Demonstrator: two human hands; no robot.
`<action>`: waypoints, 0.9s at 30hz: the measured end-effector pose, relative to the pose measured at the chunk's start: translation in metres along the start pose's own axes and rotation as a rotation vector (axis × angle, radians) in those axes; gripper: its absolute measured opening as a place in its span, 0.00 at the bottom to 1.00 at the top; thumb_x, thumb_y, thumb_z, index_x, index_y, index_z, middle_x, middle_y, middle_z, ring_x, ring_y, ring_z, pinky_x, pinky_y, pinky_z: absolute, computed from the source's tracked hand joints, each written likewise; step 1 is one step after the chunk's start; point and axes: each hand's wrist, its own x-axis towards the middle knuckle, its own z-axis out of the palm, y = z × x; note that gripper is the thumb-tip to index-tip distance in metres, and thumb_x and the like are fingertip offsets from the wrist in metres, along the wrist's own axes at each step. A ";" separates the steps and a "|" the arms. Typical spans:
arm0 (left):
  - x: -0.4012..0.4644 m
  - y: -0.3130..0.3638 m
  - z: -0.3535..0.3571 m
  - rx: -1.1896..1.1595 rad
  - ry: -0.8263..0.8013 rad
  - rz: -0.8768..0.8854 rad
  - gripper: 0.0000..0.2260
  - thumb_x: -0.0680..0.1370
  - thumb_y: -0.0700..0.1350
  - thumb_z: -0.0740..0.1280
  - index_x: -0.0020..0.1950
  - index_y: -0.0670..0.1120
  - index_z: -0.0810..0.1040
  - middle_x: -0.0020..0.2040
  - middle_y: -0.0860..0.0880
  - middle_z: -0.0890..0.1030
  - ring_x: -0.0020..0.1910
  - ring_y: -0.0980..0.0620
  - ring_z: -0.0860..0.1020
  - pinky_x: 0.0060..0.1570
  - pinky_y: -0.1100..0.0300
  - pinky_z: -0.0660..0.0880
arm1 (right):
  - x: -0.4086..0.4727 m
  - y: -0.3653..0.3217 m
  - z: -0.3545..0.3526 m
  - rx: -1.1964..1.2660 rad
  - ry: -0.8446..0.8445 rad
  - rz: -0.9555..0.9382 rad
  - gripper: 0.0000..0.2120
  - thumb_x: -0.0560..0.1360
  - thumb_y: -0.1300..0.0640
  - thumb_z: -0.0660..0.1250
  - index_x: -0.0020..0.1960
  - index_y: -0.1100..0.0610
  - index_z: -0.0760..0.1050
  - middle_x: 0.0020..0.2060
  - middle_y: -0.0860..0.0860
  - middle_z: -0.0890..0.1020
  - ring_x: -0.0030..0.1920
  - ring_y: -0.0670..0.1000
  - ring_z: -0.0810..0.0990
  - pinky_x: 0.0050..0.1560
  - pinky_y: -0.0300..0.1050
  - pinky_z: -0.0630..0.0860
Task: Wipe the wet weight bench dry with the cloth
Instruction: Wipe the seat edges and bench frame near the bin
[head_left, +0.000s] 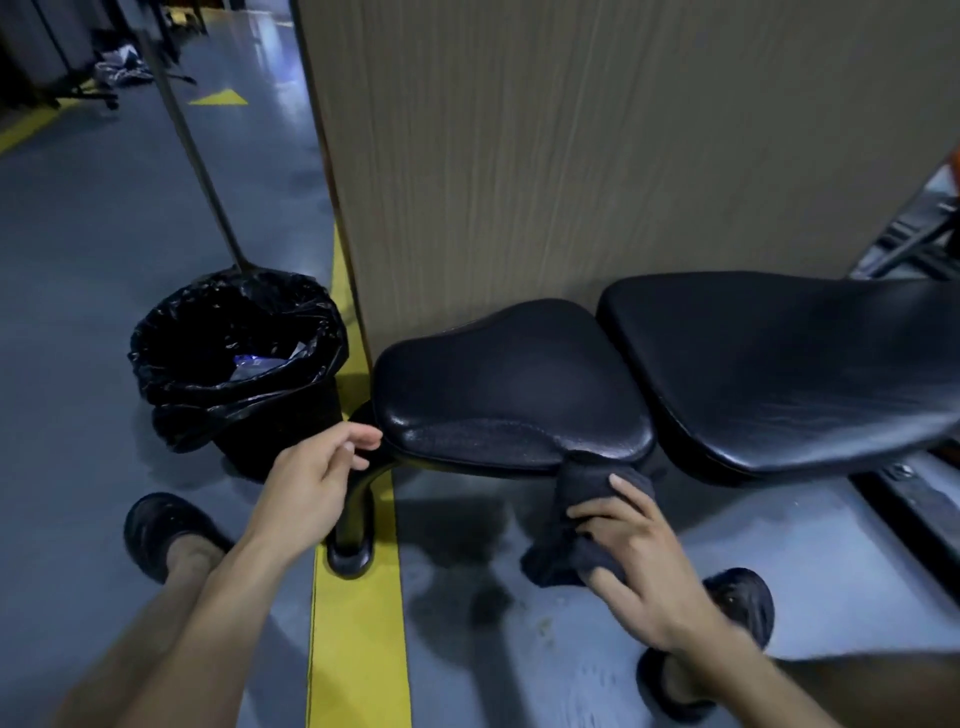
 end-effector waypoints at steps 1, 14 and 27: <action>0.000 0.001 0.001 -0.008 0.004 0.004 0.15 0.85 0.41 0.57 0.58 0.54 0.81 0.54 0.61 0.83 0.50 0.66 0.81 0.49 0.65 0.74 | -0.006 -0.014 0.011 0.198 0.096 0.150 0.13 0.68 0.51 0.62 0.43 0.54 0.83 0.49 0.44 0.84 0.62 0.42 0.76 0.75 0.44 0.57; -0.004 0.019 0.015 -0.014 0.018 0.121 0.14 0.84 0.38 0.59 0.58 0.51 0.82 0.51 0.57 0.84 0.51 0.69 0.79 0.46 0.79 0.68 | 0.038 -0.079 0.013 1.840 0.969 1.404 0.18 0.82 0.46 0.57 0.61 0.57 0.76 0.50 0.50 0.82 0.53 0.47 0.80 0.60 0.43 0.73; 0.014 0.047 0.048 0.026 -0.006 0.297 0.15 0.82 0.35 0.60 0.55 0.51 0.82 0.53 0.58 0.82 0.53 0.59 0.80 0.53 0.60 0.73 | 0.061 -0.007 -0.011 1.092 0.778 1.426 0.20 0.81 0.45 0.59 0.66 0.57 0.75 0.61 0.53 0.79 0.60 0.55 0.77 0.63 0.52 0.73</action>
